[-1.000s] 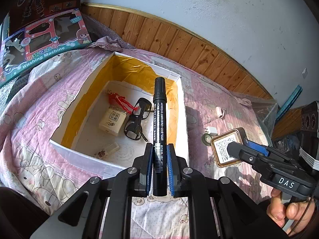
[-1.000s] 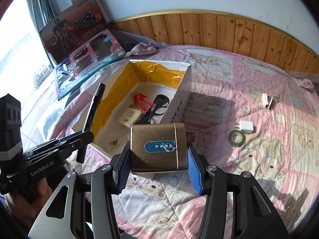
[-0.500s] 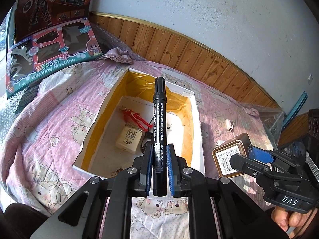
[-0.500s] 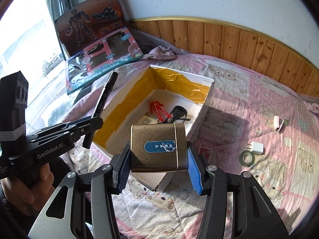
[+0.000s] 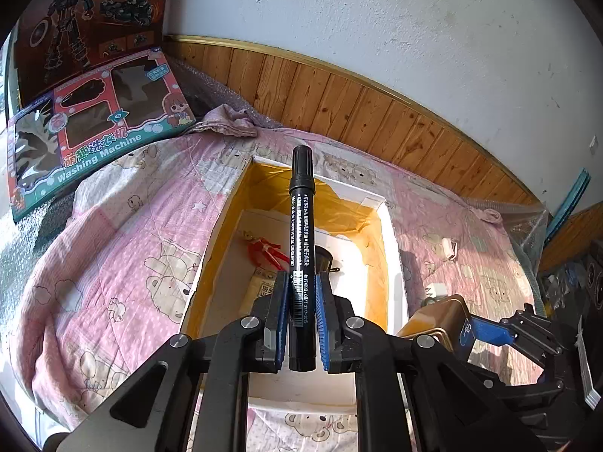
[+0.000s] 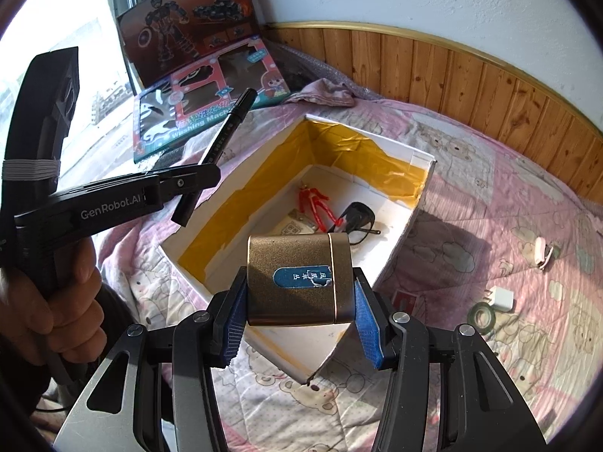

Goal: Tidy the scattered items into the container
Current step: 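Lower into the box and open right gripper while left gripper releases the marker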

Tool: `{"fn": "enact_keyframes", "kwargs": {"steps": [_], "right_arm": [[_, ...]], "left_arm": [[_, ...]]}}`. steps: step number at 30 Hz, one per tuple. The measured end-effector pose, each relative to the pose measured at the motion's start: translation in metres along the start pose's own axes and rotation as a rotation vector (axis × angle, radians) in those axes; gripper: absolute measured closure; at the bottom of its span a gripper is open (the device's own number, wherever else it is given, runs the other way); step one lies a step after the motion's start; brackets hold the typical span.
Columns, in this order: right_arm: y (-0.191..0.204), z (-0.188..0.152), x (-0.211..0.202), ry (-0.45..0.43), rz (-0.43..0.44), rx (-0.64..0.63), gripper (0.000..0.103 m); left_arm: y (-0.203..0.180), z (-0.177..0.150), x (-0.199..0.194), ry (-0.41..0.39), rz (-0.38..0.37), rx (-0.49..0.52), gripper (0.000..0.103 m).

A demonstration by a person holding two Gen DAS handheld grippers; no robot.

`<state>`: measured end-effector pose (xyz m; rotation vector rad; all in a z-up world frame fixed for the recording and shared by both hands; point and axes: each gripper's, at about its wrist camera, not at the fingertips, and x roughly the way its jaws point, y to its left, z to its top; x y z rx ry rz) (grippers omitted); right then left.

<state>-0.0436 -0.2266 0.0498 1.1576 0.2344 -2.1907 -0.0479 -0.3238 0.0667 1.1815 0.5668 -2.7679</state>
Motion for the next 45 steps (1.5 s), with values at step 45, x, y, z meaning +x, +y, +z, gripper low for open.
{"fn": "enact_keyframes", "kwargs": {"steps": [45], "right_arm": [[-0.004,-0.004,0.088,0.151,0.126,-0.009,0.049]], "left_arm": [[-0.069,0.034,0.212,0.38,0.139,0.946,0.089]]}}
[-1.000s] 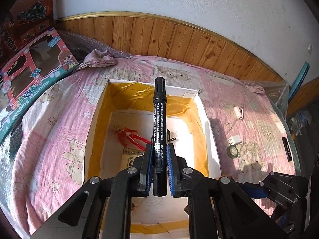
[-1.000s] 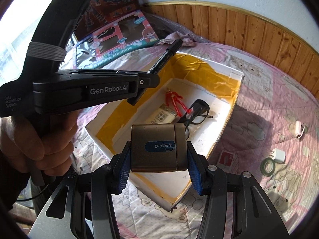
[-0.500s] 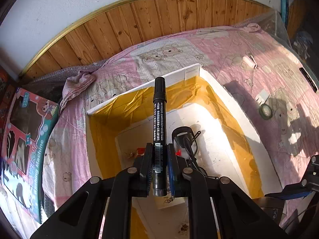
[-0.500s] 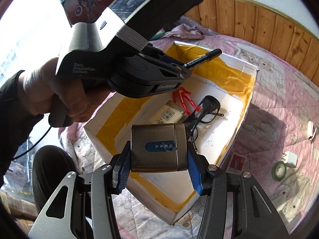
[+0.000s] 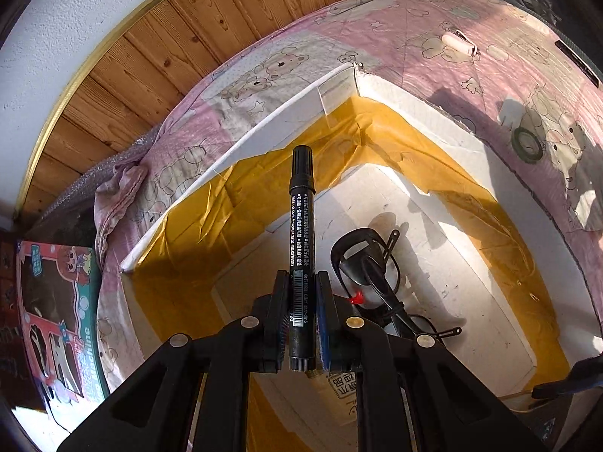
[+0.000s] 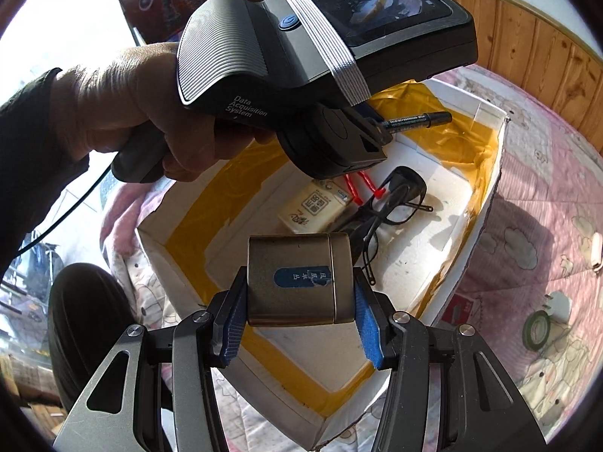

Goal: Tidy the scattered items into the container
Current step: 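Lower into the box and open right gripper while left gripper releases the marker, then move right gripper to the green tape roll while left gripper moves to the red staples box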

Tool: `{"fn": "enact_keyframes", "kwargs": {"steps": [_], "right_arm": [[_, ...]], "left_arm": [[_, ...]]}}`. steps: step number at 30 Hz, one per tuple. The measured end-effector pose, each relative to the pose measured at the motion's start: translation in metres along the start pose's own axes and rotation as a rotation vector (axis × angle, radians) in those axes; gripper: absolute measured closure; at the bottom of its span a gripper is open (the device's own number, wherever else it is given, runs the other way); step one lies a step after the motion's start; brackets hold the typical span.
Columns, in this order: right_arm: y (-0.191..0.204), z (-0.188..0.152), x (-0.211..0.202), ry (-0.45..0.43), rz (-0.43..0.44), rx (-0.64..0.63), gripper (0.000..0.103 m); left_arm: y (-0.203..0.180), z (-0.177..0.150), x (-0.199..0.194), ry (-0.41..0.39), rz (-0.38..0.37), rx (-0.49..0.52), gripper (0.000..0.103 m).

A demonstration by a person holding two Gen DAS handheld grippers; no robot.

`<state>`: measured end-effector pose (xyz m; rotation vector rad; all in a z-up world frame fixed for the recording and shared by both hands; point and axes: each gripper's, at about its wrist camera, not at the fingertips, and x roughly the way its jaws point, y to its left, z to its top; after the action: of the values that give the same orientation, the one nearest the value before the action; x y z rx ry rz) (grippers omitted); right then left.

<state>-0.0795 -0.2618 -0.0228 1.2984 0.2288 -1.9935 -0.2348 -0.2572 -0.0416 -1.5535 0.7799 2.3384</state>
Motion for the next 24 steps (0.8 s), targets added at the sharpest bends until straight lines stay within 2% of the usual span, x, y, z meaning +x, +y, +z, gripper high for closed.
{"fn": "enact_keyframes", "kwargs": {"steps": [3,5,7,8,11,19,24], "right_arm": [[-0.003,0.001,0.004,0.004,-0.002,0.008,0.049],[-0.005,0.001,0.006,0.003,-0.006,0.014,0.048],[-0.007,0.001,0.005,-0.009,-0.007,0.028,0.048],[-0.008,0.001,0.004,-0.014,-0.001,0.036,0.048],[-0.012,0.0,-0.003,-0.024,0.033,0.065,0.048],[-0.027,-0.013,-0.039,-0.093,0.097,0.149,0.048],[-0.03,-0.026,-0.06,-0.124,0.108,0.154,0.048]], "left_arm": [[0.001,0.001,0.008,0.023,-0.021,0.018,0.088],[0.005,0.001,0.013,0.031,-0.007,0.011,0.084],[0.014,0.002,0.017,0.037,0.033,-0.045,0.073],[0.019,0.002,0.018,0.037,0.031,-0.073,0.068],[0.028,0.0,0.009,0.013,0.036,-0.133,0.068],[0.035,-0.009,-0.049,-0.075,0.013,-0.24,0.068],[0.022,-0.023,-0.089,-0.082,0.061,-0.377,0.065]]}}
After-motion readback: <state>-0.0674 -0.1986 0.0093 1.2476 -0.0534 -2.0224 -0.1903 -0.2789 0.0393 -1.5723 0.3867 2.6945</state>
